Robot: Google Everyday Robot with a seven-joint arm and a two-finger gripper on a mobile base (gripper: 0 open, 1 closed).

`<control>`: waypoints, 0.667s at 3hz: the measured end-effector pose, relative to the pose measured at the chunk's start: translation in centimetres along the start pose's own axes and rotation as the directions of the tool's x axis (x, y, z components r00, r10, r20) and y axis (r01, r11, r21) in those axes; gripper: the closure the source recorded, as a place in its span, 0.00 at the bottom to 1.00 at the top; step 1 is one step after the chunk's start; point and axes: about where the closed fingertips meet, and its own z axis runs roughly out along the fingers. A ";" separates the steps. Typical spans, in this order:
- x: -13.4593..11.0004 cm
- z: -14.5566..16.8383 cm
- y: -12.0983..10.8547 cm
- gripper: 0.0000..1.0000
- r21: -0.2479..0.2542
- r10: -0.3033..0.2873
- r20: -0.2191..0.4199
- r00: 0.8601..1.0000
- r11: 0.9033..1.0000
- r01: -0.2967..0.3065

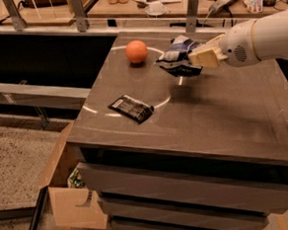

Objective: Move blue chip bag near rxbar chocolate

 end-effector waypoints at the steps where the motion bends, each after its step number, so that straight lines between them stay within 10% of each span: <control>1: 0.2 0.1 3.1 0.75 -0.045 0.001 -0.023 1.000 0.999 -0.002; 2: 0.2 0.2 4.8 0.52 -0.069 0.001 -0.050 0.999 0.998 -0.005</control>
Offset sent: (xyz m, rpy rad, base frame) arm -0.0504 0.0370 -0.0101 -0.0329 0.0973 0.0677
